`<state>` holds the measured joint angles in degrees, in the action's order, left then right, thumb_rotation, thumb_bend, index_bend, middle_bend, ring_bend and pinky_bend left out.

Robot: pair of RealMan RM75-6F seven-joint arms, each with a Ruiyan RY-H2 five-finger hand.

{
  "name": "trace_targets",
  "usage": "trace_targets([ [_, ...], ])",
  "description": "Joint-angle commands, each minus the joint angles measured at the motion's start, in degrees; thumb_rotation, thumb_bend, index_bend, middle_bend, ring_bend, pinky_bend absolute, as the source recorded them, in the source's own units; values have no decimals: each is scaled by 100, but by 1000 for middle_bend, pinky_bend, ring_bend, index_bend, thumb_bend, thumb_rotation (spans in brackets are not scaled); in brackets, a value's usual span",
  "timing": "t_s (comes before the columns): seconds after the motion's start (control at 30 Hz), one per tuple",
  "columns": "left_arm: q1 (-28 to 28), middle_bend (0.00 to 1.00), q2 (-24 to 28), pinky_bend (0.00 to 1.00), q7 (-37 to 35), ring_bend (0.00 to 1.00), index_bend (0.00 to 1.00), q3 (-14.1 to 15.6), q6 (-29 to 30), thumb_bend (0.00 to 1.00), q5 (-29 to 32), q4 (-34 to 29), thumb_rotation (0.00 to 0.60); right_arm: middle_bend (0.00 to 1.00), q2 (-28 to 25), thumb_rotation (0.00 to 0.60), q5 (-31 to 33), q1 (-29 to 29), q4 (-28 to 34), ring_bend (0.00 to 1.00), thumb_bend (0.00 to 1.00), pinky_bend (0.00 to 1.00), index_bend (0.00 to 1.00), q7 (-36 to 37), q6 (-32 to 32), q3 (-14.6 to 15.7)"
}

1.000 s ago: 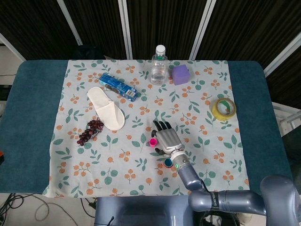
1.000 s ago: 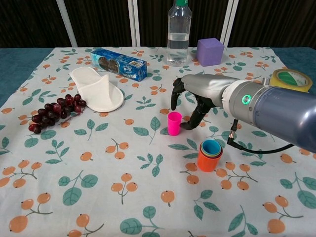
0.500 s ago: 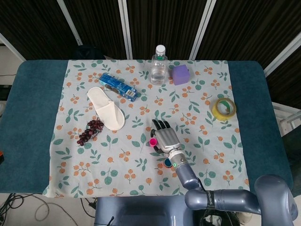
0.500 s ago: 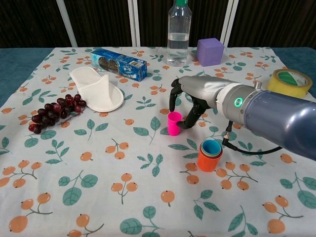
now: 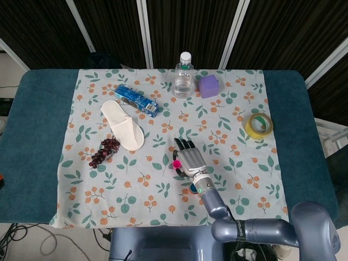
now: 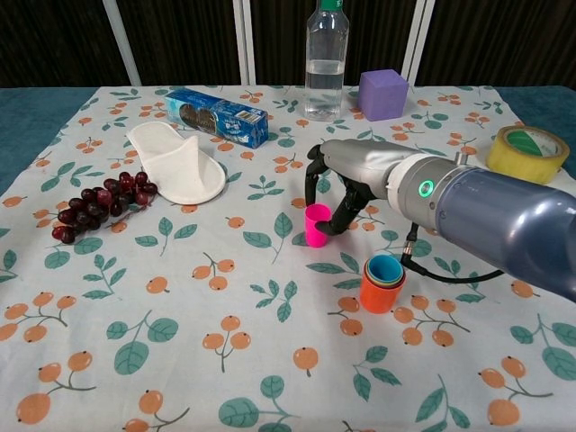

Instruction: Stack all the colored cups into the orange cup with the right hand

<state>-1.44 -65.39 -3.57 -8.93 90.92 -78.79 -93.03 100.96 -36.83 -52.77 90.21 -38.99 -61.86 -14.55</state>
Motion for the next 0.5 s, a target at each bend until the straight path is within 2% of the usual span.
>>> trace_targets([
  [0.03, 0, 12, 2, 0, 0, 0, 149, -1, 0, 755, 2, 0, 600, 0, 31, 600, 2, 0, -31, 30, 450, 118, 477, 33, -26, -22],
  [0.3, 5, 12, 8, 0, -22, 0, 149, -6, 6, 755, 6, 6, 600, 0, -30, 600, -56, 33, 55, 30, 456, 118, 486, 82, -87, -32],
  [0.5, 2, 12, 4, 0, -16, 0, 149, -4, 0, 755, 4, 11, 600, 0, -404, 600, -258, 164, 637, 30, 456, 119, 486, 34, -312, 36],
])
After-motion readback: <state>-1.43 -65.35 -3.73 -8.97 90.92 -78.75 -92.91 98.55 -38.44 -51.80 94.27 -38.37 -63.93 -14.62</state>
